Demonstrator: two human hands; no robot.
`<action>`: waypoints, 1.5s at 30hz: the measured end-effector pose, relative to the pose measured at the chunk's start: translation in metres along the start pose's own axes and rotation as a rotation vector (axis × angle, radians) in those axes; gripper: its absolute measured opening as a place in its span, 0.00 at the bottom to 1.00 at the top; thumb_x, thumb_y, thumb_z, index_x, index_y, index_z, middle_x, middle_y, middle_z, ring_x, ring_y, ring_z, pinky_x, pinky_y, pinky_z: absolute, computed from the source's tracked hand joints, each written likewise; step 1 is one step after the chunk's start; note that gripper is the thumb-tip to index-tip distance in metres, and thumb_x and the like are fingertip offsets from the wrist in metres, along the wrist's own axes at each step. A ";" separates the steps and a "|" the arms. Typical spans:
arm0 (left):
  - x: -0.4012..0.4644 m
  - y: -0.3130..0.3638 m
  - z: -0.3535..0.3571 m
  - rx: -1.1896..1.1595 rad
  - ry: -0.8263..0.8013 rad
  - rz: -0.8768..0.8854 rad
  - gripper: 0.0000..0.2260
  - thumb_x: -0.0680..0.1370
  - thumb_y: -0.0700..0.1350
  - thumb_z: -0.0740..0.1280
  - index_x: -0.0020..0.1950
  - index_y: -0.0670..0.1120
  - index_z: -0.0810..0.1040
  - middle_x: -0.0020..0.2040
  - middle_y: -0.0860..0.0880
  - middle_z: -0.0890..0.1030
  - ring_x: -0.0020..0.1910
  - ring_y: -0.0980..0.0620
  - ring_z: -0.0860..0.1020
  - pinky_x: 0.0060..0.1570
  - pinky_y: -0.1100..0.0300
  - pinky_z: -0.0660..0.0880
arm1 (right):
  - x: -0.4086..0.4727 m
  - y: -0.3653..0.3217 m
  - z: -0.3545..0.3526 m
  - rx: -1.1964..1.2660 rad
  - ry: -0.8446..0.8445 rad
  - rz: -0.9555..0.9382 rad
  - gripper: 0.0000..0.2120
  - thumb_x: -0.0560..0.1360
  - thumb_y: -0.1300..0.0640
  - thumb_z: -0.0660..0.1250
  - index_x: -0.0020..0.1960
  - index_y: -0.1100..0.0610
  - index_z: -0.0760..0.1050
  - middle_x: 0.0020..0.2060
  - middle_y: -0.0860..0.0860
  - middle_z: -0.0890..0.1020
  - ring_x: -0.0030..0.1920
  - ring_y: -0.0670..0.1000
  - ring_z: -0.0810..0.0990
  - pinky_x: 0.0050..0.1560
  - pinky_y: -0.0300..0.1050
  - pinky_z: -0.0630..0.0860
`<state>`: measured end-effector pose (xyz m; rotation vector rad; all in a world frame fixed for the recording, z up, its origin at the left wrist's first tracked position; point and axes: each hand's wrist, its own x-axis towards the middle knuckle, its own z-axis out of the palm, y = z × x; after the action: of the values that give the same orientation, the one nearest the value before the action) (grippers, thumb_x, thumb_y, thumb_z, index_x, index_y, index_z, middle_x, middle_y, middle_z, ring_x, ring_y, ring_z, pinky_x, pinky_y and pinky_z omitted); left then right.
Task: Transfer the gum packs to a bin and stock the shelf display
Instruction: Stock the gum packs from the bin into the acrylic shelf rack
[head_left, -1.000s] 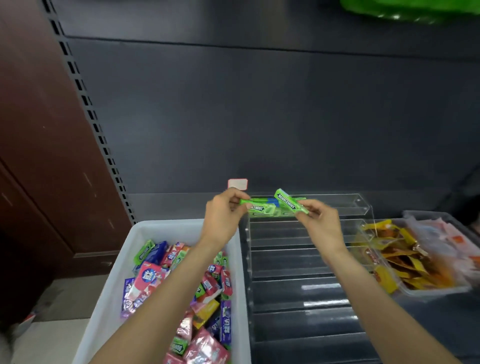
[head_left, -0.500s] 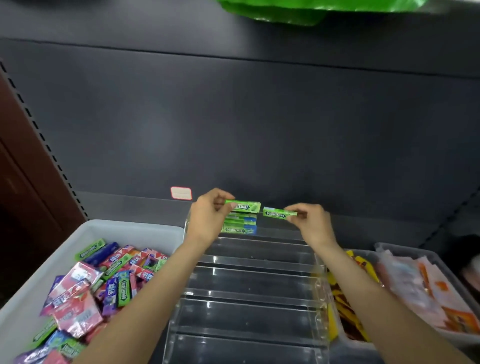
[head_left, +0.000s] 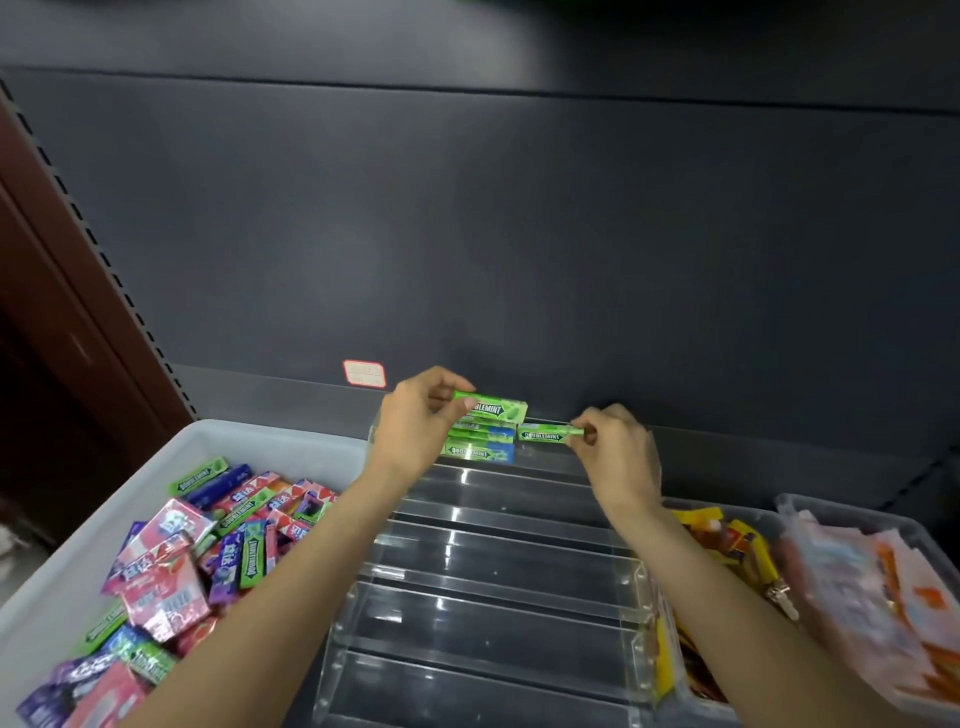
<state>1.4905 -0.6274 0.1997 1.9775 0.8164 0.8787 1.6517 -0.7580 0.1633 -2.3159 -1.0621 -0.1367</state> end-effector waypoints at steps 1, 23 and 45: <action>-0.001 0.000 0.000 0.007 -0.003 0.000 0.04 0.73 0.42 0.71 0.43 0.51 0.78 0.41 0.53 0.81 0.42 0.60 0.78 0.46 0.68 0.74 | 0.000 -0.002 -0.001 -0.012 -0.004 0.007 0.07 0.73 0.58 0.70 0.50 0.57 0.80 0.49 0.53 0.78 0.44 0.54 0.80 0.42 0.44 0.77; -0.003 0.011 0.022 -0.093 -0.113 0.059 0.04 0.73 0.41 0.72 0.43 0.50 0.80 0.38 0.55 0.80 0.38 0.61 0.79 0.43 0.69 0.76 | 0.002 -0.016 -0.029 0.486 -0.165 -0.112 0.12 0.75 0.58 0.68 0.58 0.55 0.79 0.48 0.48 0.79 0.48 0.45 0.79 0.47 0.32 0.73; -0.015 -0.029 0.014 0.931 -0.270 0.257 0.18 0.81 0.51 0.58 0.71 0.56 0.66 0.70 0.52 0.68 0.69 0.49 0.64 0.67 0.55 0.61 | 0.010 -0.005 -0.004 0.147 -0.158 0.026 0.03 0.72 0.63 0.71 0.45 0.58 0.82 0.43 0.51 0.81 0.42 0.46 0.77 0.42 0.37 0.69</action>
<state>1.4869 -0.6310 0.1642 2.9817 0.9101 0.3424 1.6553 -0.7513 0.1715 -2.2355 -1.0800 0.1329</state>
